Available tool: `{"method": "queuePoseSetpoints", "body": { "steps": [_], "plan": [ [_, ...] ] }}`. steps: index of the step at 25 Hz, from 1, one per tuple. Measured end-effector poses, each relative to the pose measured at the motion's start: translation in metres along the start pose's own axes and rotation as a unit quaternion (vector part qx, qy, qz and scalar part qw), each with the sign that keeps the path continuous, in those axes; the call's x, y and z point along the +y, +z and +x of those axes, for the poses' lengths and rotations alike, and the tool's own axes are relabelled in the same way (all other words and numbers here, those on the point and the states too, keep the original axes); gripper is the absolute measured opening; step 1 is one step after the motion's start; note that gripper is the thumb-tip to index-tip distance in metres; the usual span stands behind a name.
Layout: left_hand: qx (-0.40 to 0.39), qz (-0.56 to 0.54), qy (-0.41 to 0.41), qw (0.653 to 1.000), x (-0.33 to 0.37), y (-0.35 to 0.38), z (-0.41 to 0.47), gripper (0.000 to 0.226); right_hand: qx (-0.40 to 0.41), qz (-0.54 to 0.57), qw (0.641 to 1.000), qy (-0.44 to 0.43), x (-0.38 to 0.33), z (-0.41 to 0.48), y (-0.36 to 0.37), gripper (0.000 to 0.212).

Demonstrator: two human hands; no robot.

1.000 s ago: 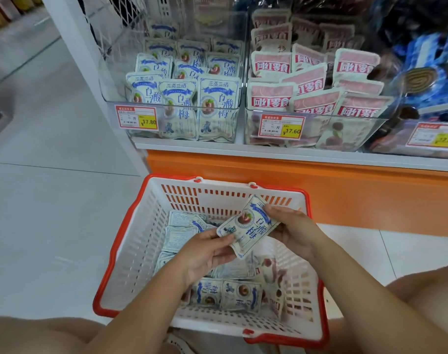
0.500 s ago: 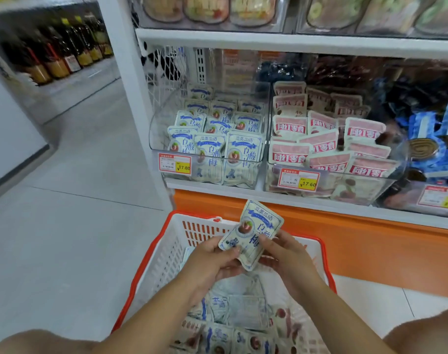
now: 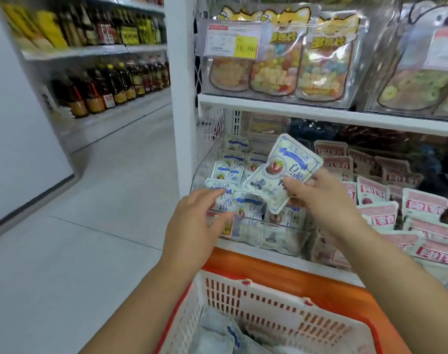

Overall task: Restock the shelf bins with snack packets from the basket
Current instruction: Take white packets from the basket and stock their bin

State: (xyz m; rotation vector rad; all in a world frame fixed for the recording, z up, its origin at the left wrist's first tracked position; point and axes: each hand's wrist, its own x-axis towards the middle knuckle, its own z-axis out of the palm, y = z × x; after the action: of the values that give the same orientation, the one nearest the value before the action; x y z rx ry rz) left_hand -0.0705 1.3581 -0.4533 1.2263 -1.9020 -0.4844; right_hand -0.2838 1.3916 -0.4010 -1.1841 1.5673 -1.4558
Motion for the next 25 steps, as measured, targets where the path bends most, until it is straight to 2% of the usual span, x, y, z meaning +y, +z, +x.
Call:
{"method": "queuePoseSetpoints", "body": {
  "steps": [1, 3, 6, 7, 9, 11, 13, 15, 17, 18, 22, 25],
  "plan": [
    [0.022, 0.085, 0.051, 0.995, -0.012, 0.000, 0.009, 0.048, 0.005, -0.028, 1.000, -0.009, -0.006, 0.026, 0.005, 0.022],
    [0.022, 0.167, 0.111, 0.979, -0.035, 0.006, 0.019, 0.049, 0.033, -0.100, 0.994, 0.005, -0.007, 0.083, 0.019, 0.033],
    [-0.003, 0.194, 0.158, 0.968, -0.055, 0.011, 0.028, 0.035, 0.041, -0.193, 0.980, 0.023, -0.004, 0.151, 0.043, 0.067],
    [0.000, 0.200, 0.170, 0.965, -0.059, 0.009, 0.030, 0.030, 0.035, -0.218, 0.975, 0.016, -0.003, 0.167, 0.051, 0.072],
    [0.007, 0.202, 0.179, 0.963, -0.066, 0.007, 0.034, 0.023, 0.022, -0.244, 0.970, 0.006, 0.002, 0.191, 0.065, 0.059],
    [0.010, 0.192, 0.170, 0.966, -0.069, 0.007, 0.036, 0.027, -0.007, -0.233, 0.972, 0.006, 0.011, 0.206, 0.076, 0.033],
    [0.005, 0.184, 0.158, 0.970, -0.069, 0.010, 0.037, 0.032, -0.002, -0.249, 0.969, -0.008, 0.020, 0.213, 0.088, 0.018],
    [-0.009, 0.163, 0.145, 0.976, -0.070, 0.010, 0.038, 0.037, 0.026, -0.292, 0.956, -0.032, 0.026, 0.216, 0.096, 0.027],
    [-0.018, 0.134, 0.135, 0.982, -0.071, 0.008, 0.038, 0.037, 0.049, -0.316, 0.947, -0.026, 0.028, 0.216, 0.101, 0.052],
    [-0.020, 0.123, 0.132, 0.983, -0.072, 0.008, 0.038, 0.037, 0.051, -0.319, 0.946, -0.017, 0.029, 0.215, 0.102, 0.058],
    [-0.019, 0.108, 0.123, 0.986, -0.073, 0.010, 0.034, 0.037, 0.050, -0.287, 0.957, 0.002, 0.031, 0.211, 0.099, 0.056],
    [-0.011, 0.102, 0.122, 0.987, -0.072, 0.010, 0.032, 0.036, 0.052, -0.260, 0.964, -0.004, 0.032, 0.207, 0.099, 0.064]
  ]
}}
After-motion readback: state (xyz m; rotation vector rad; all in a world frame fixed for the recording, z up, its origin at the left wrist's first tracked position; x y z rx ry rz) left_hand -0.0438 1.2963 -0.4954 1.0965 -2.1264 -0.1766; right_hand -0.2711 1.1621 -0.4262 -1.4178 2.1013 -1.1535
